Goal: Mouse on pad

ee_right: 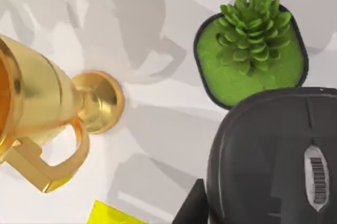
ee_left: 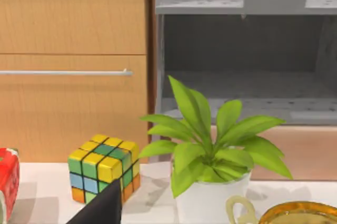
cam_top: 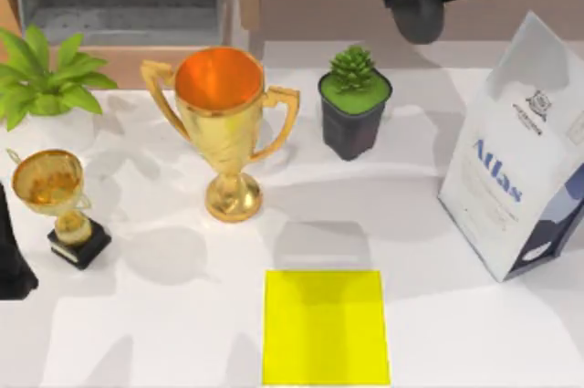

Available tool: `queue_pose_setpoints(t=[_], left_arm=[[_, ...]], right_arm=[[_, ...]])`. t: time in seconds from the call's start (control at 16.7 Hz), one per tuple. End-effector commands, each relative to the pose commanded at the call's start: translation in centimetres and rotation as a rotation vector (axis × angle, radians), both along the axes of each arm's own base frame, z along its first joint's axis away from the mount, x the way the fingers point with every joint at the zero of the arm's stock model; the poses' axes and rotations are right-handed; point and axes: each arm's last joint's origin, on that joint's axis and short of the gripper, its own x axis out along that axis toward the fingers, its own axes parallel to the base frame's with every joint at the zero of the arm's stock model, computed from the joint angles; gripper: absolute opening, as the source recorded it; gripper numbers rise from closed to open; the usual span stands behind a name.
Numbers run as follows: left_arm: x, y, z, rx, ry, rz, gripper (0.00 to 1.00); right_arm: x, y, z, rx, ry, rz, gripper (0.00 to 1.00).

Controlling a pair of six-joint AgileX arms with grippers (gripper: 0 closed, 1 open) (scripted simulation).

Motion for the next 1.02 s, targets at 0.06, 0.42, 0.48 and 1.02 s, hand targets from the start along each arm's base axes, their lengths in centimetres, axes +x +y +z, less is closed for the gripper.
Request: queue_pose_setpoints(t=[0.06,0.42,0.48,1.02], left_arm=[[0.0,0.0,0.0,0.0,0.0,0.0,1.0],[0.0,0.0,0.0,0.0,0.0,0.0,1.0],[0.0,0.0,0.0,0.0,0.0,0.0,1.0],[0.0,0.0,0.0,0.0,0.0,0.0,1.0]], right_arm=[[-1.6,2.0,-1.0,0.007,0.073,0.001,0.0],[-9.9,9.6,-9.7,-0.147,0.401,-0.15,0.0],[-10.8,10.1,-11.0,-0.179,0.412,-0.188,0.0],[-13.0,11.6,-16.0,-0.272,0.356,-0.342,0.0]])
